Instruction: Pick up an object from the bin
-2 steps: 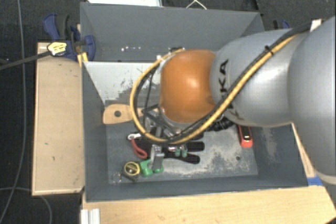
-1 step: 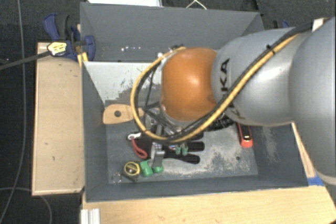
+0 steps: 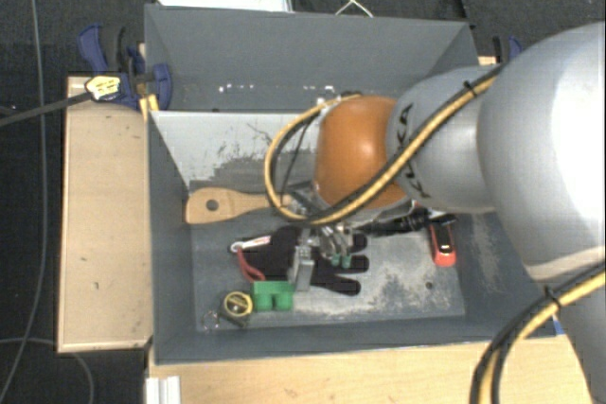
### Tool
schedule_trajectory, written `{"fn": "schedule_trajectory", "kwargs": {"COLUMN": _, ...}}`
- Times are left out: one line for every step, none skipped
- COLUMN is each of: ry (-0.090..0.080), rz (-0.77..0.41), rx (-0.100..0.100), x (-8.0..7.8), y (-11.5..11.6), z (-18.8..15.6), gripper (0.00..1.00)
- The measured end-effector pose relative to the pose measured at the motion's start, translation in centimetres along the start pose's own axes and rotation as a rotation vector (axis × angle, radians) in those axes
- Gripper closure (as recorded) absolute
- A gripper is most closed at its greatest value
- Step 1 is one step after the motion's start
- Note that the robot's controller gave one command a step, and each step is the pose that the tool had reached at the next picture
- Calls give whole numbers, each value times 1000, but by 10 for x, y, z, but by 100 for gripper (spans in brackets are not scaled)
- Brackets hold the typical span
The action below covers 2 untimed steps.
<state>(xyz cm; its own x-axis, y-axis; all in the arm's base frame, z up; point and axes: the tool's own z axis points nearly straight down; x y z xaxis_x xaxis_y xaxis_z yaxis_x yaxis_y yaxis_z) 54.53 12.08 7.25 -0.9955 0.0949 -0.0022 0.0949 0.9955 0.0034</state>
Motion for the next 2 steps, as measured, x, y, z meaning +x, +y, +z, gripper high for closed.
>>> {"fn": "schedule_trajectory", "kwargs": {"ry": -9, "rz": 38, "rx": -5, "x": 11, "y": -36, "z": 2, "gripper": 0}}
{"fn": "schedule_trajectory", "kwargs": {"ry": -5, "rz": 4, "rx": -4, "x": 1, "y": -3, "z": -1, "gripper": 0}}
